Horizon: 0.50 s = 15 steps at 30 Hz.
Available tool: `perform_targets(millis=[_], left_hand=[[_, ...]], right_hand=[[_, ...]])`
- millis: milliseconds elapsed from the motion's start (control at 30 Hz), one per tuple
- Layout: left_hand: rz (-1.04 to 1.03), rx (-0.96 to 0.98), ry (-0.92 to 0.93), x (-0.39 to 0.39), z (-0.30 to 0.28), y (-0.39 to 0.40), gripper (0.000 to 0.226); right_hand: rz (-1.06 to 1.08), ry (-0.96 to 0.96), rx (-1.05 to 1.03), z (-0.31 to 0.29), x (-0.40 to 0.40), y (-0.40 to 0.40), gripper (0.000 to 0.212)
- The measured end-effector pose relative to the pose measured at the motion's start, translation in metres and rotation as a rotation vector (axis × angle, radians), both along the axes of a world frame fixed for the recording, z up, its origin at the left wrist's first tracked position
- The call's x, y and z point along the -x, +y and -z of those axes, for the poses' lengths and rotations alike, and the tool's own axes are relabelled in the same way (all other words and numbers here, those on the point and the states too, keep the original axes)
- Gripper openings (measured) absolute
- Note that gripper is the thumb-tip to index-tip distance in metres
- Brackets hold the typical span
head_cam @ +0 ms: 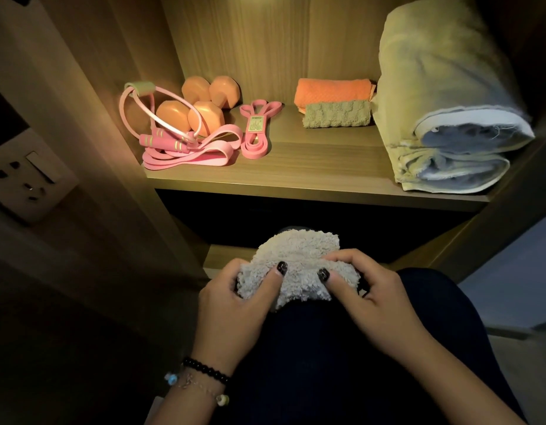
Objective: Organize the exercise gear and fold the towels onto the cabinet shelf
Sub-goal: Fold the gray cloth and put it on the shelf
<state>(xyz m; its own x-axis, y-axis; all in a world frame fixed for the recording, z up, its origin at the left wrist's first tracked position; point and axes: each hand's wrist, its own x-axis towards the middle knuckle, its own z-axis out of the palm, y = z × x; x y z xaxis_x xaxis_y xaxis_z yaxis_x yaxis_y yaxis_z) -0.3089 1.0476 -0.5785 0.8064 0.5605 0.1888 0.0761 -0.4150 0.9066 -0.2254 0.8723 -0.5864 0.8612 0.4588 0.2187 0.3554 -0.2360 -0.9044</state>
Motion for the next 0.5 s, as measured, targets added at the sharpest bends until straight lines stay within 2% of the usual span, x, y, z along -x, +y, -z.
perform_targets(millis=[33, 100, 200, 267, 367, 500], left_hand=[[-0.024, -0.039, 0.028, -0.003, 0.000, -0.001, 0.034], [-0.088, -0.256, 0.024, -0.006, 0.000, -0.001, 0.024], [-0.081, -0.609, -0.129, -0.007, 0.001, 0.003, 0.022], [0.011, -0.747, -0.214, -0.005, 0.003, 0.006, 0.020], [0.145, -0.697, -0.148, -0.002, 0.008, 0.010, 0.034], [0.185, -0.602, -0.056, -0.008, 0.009, 0.018, 0.034]], right_hand=[[0.028, 0.046, -0.005, -0.002, -0.002, 0.005, 0.008], [0.069, 0.098, -0.020, -0.006, -0.006, 0.013, 0.006], [0.115, 0.148, -0.036, -0.008, -0.010, 0.021, 0.006], [0.158, 0.186, -0.034, -0.008, -0.012, 0.026, 0.006], [0.227, 0.176, -0.009, -0.008, -0.015, 0.029, 0.009], [0.219, -0.115, 0.126, -0.009, -0.013, 0.029, 0.011]])
